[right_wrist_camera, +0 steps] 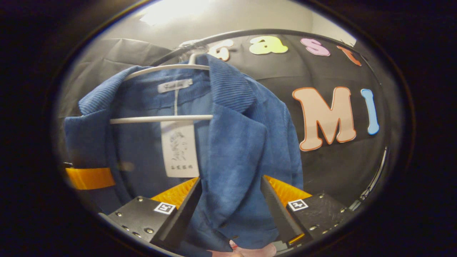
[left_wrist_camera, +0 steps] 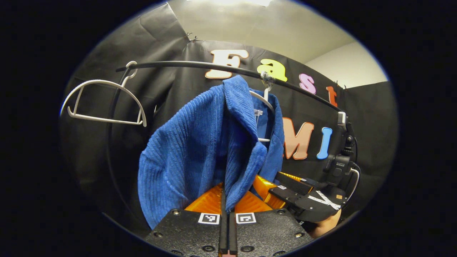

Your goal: Grasp the clothes on the hanger with both hands and then place them into the laundry hamper below.

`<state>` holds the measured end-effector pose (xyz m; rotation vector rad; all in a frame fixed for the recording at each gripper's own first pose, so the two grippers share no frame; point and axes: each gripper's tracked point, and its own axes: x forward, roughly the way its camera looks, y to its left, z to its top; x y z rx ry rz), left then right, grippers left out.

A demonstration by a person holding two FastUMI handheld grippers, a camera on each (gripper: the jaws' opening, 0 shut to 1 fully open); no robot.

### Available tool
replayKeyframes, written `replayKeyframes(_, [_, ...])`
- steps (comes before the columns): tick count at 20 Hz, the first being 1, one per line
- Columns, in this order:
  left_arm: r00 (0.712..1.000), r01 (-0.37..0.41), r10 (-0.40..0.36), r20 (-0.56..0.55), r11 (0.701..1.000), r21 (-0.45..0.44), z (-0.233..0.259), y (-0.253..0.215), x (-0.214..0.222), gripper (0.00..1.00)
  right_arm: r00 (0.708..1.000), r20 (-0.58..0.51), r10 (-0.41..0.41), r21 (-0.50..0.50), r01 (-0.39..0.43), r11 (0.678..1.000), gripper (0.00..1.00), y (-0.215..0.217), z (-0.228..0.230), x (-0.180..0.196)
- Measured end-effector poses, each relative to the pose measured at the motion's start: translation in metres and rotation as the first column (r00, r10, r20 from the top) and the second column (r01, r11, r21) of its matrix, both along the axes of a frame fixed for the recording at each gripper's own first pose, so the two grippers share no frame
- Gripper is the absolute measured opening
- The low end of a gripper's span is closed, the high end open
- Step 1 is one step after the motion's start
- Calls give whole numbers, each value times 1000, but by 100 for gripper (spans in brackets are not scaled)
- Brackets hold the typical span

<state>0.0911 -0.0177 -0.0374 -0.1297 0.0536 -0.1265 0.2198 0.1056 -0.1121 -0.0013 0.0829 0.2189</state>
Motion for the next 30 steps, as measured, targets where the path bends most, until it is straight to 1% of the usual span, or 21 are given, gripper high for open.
replayKeyframes(2, [1000,16,-16,-6,1000,9,4,1,-10,2,1000,1,-27,3,27,1000,98,-1,3,9])
replayKeyframes(3, [1000,21,-21,2,1000,15,9,2,-14,0,998,0,-69,-9,69,998,98,-9,4,16])
replayKeyframes(5, [999,53,-53,-8,998,29,12,0,-28,2,989,7,-147,-46,147,988,98,-28,5,25])
replayKeyframes(6, [997,71,-71,-13,997,40,15,1,-37,2,988,2,-157,-62,157,986,98,-31,3,30])
replayKeyframes(9, [992,123,-123,-1,989,83,32,14,-52,2,982,11,-188,-99,188,977,16,-43,4,41])
replayKeyframes(10, [989,145,-145,-8,986,80,36,17,-57,2,987,7,-163,-99,163,982,8,-41,6,28])
replayKeyframes(11, [986,166,-165,-20,983,72,38,20,-62,2,989,10,-144,-98,144,985,8,-39,9,26])
replayKeyframes(12, [983,180,-178,-35,981,69,40,23,-64,0,986,25,-166,-99,167,981,8,-47,14,27])
replayKeyframes(13, [982,185,-183,-37,979,81,42,31,-67,0,978,46,-201,-84,204,975,5,-58,19,19])
replayKeyframes(14, [983,181,-179,-29,978,100,47,42,-67,5,976,53,-209,-73,213,974,1,-62,25,19])
replayKeyframes(15, [984,176,-175,-17,978,115,53,52,-69,5,972,62,-226,-76,231,970,1,-67,31,18])
replayKeyframes(17, [983,184,-184,-15,973,138,59,68,-67,0,961,85,-262,-108,270,957,1,-84,39,18])
replayKeyframes(18, [984,176,-173,-30,972,157,58,80,-63,2,955,98,-281,-120,291,949,1,-91,45,17])
replayKeyframes(19, [988,154,-150,-36,972,179,60,92,-57,5,948,110,-299,-126,312,942,1,-98,51,17])
replayKeyframes(20, [992,126,-122,-30,971,204,63,106,-51,2,940,116,-322,-134,336,932,1,-103,55,16])
replayKeyframes(21, [995,103,-102,-16,968,229,67,116,-47,5,933,121,-340,-128,354,926,1,-108,61,14])
replayKeyframes(23, [997,78,-83,10,967,242,71,126,-40,2,922,152,-355,-126,375,919,1,-111,75,16])
replayKeyframes(25, [998,19,-32,45,965,260,77,143,-31,0,899,212,-383,-154,418,895,1,-118,89,15])
replayKeyframes(26, [997,-15,-5,77,964,267,84,151,-28,5,891,227,-393,-154,431,889,1,-121,93,16])
replayKeyframes(28, [992,-73,41,122,961,267,100,162,-18,2,891,223,-396,-129,430,894,1,-121,97,26])
replayKeyframes(30, [983,-127,85,160,954,272,114,173,-7,2,882,231,-410,-129,446,886,1,-129,101,39])
